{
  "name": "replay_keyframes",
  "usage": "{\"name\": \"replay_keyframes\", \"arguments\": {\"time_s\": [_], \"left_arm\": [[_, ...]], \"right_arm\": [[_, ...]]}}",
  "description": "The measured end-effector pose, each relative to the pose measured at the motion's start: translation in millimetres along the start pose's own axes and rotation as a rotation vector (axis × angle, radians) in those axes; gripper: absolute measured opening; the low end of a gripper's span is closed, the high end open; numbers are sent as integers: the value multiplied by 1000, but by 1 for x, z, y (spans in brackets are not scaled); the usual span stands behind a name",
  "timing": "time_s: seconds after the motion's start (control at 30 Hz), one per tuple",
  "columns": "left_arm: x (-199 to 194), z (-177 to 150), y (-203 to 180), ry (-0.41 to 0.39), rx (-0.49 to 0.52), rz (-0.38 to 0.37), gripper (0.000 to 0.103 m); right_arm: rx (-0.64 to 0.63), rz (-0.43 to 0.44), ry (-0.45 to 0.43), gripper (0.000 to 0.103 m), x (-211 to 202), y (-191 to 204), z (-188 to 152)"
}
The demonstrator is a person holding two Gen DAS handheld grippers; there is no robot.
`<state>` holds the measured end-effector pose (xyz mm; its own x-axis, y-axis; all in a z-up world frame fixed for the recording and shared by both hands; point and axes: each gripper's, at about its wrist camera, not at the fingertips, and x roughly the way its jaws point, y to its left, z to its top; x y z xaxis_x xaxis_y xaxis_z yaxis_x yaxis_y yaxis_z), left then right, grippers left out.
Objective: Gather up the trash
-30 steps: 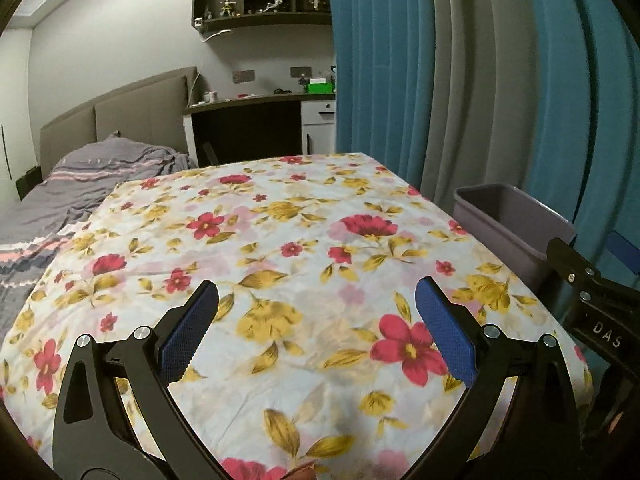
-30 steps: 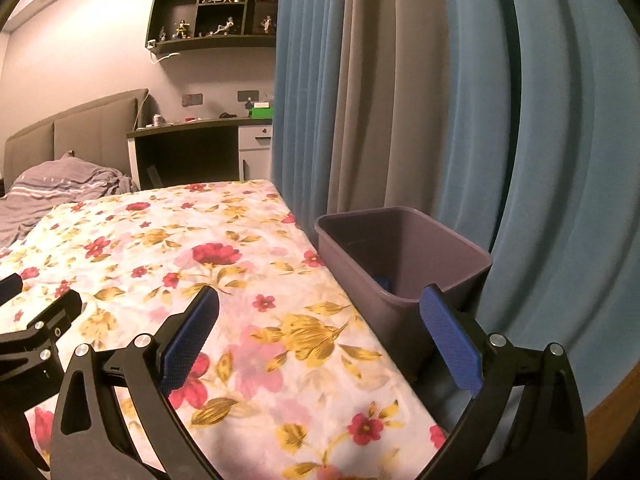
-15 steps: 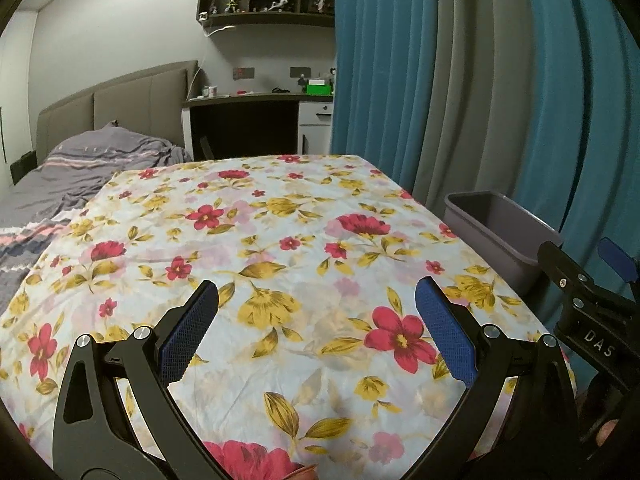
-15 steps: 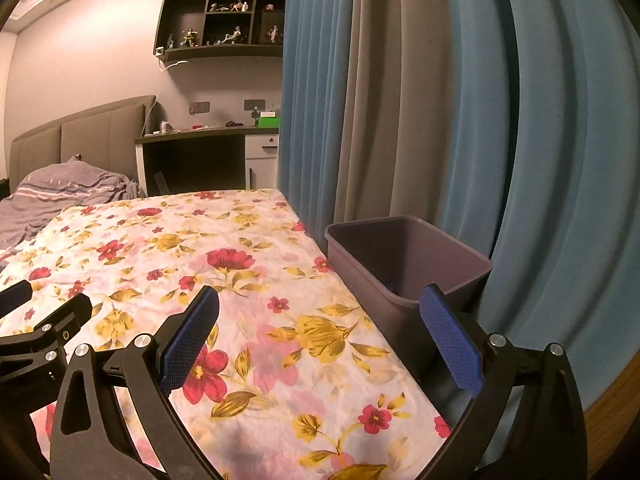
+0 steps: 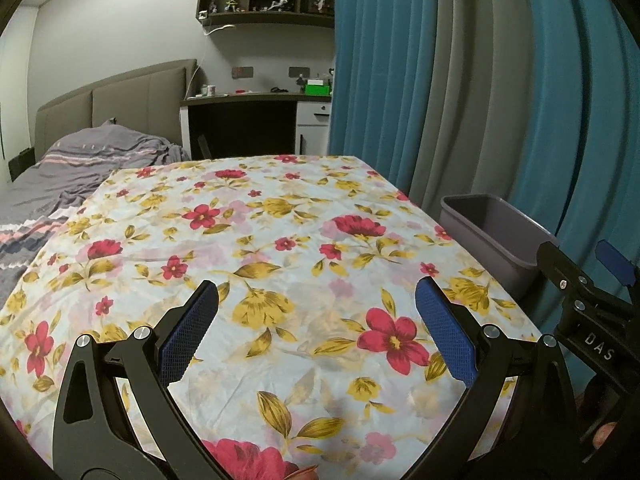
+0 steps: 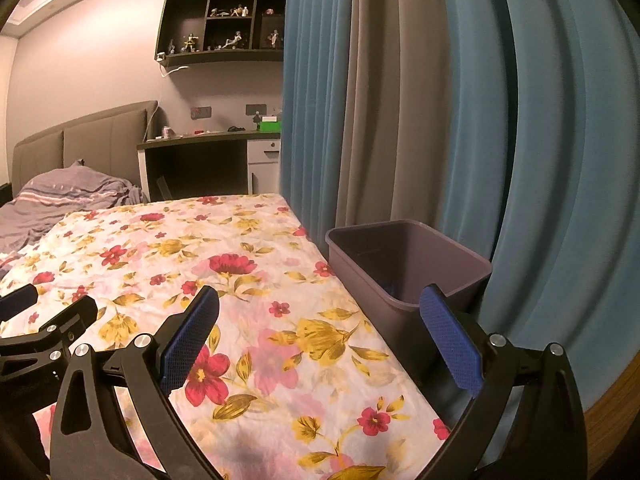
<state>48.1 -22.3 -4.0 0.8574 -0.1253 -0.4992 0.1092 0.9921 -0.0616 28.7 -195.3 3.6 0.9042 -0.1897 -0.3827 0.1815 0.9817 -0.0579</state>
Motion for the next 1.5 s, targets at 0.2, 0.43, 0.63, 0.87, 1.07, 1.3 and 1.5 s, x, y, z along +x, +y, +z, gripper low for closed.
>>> {"name": "replay_keyframes", "arguments": {"time_s": [0.2, 0.43, 0.63, 0.87, 1.07, 1.3, 1.5], "left_arm": [[-1, 1, -1, -1, -1, -2, 97], [0, 1, -1, -2, -2, -1, 97], [-1, 2, -3, -4, -1, -1, 97], [-1, 3, -4, -6, -3, -4, 97], [-1, 3, -4, -5, -2, -4, 97], [-1, 3, -5, -5, -5, -4, 97], [-1, 3, -5, -6, -4, -5, 97]], "right_arm": [[1, 0, -1, 96, 0, -1, 0], [0, 3, -2, 96, 0, 0, 1], [2, 2, -3, 96, 0, 1, 1], [2, 4, -6, 96, 1, 0, 3], [3, 5, -7, 96, 0, 0, 3], [3, 5, -8, 96, 0, 0, 3], [4, 5, -6, 96, 0, 0, 3]]}}
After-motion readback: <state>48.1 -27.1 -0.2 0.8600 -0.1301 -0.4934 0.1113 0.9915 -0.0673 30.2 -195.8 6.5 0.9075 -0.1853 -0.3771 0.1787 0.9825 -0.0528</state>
